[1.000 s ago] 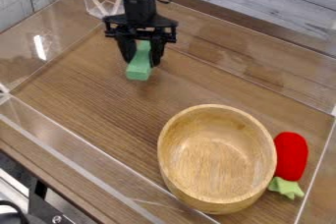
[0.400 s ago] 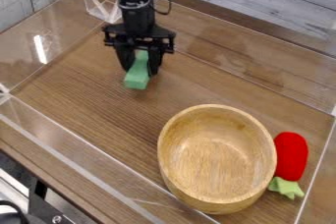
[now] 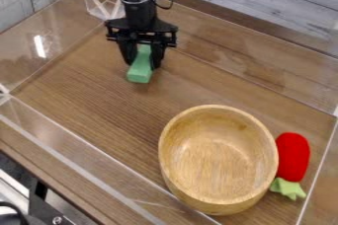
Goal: Put the green block in the brown bowl
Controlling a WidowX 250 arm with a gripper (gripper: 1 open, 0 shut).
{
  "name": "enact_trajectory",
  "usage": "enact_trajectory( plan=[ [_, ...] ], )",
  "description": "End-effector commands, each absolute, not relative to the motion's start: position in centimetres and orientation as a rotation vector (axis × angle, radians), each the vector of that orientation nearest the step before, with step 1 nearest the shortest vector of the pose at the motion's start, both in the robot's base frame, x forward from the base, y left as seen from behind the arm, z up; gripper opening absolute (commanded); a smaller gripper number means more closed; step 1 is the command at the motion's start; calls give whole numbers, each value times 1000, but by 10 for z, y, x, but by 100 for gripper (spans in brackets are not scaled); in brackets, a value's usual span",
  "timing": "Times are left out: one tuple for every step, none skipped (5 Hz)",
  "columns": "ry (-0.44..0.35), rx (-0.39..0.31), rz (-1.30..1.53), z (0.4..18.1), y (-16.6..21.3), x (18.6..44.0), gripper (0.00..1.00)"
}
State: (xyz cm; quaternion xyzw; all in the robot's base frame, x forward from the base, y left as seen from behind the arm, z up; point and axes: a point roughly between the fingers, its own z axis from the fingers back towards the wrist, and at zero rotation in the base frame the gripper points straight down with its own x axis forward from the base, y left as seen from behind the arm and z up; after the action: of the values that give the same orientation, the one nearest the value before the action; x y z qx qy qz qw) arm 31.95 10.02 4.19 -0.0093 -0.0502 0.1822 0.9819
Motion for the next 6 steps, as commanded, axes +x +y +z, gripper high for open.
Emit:
enact_trajectory(
  plan=[
    [-144, -10, 437, 53, 99, 323, 0],
    [-145, -11, 432, 53, 101, 315, 0],
    [-163, -24, 457, 79, 91, 311, 0],
    [-184, -54, 485, 98, 69, 304, 0],
    [-171, -73, 488, 93, 33, 286, 0],
    [-160, -83, 523, 90, -6, 265, 0]
  ],
)
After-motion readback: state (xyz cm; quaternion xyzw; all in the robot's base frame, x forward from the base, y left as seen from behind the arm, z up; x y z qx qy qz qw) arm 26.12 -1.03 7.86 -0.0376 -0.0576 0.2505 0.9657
